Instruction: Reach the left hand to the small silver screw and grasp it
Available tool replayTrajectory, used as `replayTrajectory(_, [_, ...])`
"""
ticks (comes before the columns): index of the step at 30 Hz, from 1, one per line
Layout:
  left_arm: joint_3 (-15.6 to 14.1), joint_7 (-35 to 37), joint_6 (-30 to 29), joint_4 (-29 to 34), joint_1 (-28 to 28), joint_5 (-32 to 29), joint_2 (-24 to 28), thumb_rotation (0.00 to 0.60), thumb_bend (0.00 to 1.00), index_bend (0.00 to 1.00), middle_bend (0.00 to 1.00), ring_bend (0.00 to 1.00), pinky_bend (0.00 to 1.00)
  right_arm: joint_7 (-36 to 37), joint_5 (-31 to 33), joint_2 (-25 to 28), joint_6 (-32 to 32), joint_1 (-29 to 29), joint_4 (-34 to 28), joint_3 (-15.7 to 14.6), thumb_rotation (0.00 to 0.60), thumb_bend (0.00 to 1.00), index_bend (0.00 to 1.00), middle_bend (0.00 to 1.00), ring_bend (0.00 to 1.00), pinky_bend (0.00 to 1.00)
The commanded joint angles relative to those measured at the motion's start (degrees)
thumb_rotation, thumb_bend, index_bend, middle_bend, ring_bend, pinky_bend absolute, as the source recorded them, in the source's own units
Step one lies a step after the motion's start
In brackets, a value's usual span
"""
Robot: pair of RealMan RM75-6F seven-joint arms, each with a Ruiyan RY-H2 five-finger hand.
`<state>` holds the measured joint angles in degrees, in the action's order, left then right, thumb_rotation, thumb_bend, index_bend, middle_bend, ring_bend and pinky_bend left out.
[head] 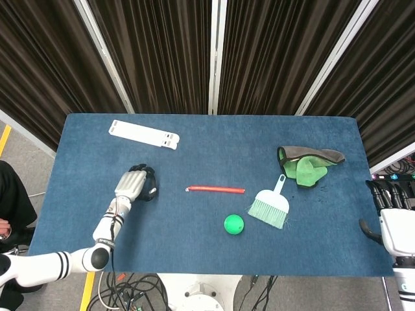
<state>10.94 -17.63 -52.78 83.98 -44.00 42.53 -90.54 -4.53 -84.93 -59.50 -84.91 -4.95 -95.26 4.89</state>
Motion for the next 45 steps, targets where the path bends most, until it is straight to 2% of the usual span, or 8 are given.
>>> replayTrajectory(1, [0.1,0.8,0.2,-0.5,0.4,0.4,0.0,0.6,0.37,0.57,0.22,0.08,0.1,-0.1,0.0,0.0,0.1,-0.1,-0.1,0.0,0.6,0.18,0.04,0.12,0.0,0.0])
replayTrajectory(15, [-0.5,1.7,-0.2,-0.8,1.8,1.3,0.4,0.6,0.37,0.54,0.22,0.08,0.1,-0.4,-0.3,0.1,-0.3,0.1,-0.6,-0.1,0.6,0.18,0.04,0.12,0.0,0.0])
replayTrajectory(29, [-0.9,0.5,-1.1,0.0,2.3,2.4,0.5,0.6,0.37,0.4,0.21,0.08,0.1,0.1,-0.7,0.0,-1.0,0.5,-0.4,-0.2,0.6,0.18,0.04,0.12,0.0,0.0])
replayTrajectory(33, [-1.3,0.2,-1.4,3.1,2.8,3.8,2.9,0.6,0.36,0.29,0.18,0.05,0.08,0.3,-0.6,0.2,-1.2,0.5,-0.3,0.0,0.6,0.18,0.04,0.12,0.0,0.0])
replayTrajectory(35, [-1.2,1.6,-3.7,6.1,4.2,6.4,5.3,0.6,0.33,0.24,0.17,0.04,0.08,0.6,-0.6,0.5,-1.1,0.4,-0.2,0.1,0.6,0.18,0.04,0.12,0.0,0.0])
replayTrajectory(38, [-0.8,5.1,-9.8,9.2,8.0,10.8,9.4,0.6,0.23,0.23,0.17,0.04,0.07,1.4,-0.4,1.2,-0.9,0.2,0.0,0.4,0.6,0.18,0.04,0.12,0.0,0.0])
replayTrajectory(42, [-1.9,9.0,-18.7,9.2,14.0,17.2,14.8,0.6,0.13,0.23,0.17,0.04,0.06,4.7,-0.7,2.3,-0.4,-0.1,0.4,0.6,0.6,0.18,0.04,0.12,0.0,0.0])
replayTrajectory(45, [-3.8,11.6,-24.8,8.2,18.9,21.1,17.6,0.6,0.05,0.23,0.17,0.04,0.04,7.7,-1.4,2.7,-0.1,-0.4,1.1,0.6,0.6,0.18,0.04,0.12,0.0,0.0])
